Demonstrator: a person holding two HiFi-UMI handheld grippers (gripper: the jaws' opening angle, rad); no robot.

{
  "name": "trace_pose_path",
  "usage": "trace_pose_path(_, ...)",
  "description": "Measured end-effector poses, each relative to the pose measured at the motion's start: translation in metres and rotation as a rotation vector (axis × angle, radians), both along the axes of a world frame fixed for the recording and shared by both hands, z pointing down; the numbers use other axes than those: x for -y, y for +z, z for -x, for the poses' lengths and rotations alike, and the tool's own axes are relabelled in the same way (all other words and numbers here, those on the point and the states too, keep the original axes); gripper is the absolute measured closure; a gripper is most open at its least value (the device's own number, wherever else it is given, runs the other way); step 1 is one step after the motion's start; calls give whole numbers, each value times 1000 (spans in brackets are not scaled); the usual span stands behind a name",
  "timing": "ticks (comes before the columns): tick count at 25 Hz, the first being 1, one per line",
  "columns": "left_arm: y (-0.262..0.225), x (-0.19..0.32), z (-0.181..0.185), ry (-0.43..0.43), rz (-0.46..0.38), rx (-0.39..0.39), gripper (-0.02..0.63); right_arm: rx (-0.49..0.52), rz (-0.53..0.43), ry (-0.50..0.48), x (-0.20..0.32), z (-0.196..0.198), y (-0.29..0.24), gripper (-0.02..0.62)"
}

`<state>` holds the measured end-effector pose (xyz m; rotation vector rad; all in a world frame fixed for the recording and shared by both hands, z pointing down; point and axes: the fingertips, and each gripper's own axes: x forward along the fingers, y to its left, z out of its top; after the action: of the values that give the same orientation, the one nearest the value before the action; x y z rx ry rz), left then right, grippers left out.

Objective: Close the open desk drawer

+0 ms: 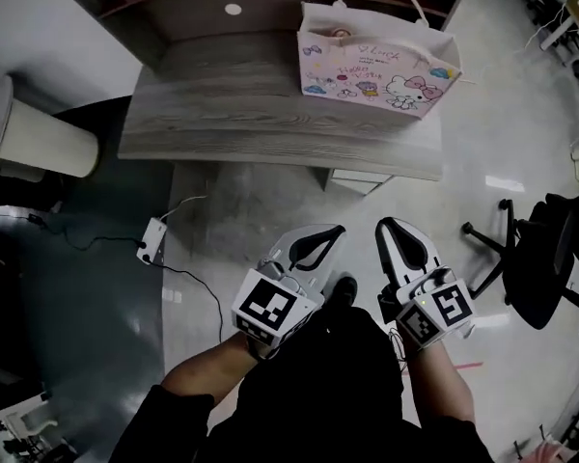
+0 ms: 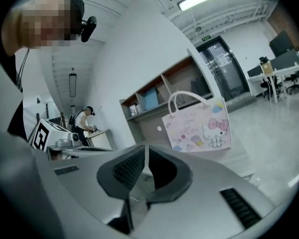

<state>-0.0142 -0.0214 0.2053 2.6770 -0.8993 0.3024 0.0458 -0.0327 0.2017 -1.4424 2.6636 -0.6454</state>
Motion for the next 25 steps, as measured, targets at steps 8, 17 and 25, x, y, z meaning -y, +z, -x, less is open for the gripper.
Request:
trace_pose_path(8,-129,-66,13,30,-188,60,598,-29,-127,-46,-62,11,-131,579)
trace_pose_path(17,-151,-103,17,-5,-205,74,598,-80,-230,-112,-124,8,-188,584)
trace_pose_path(25,-170,-106,15,-28,-255,65,598,-97,-239,-114,-133,5,-188,584)
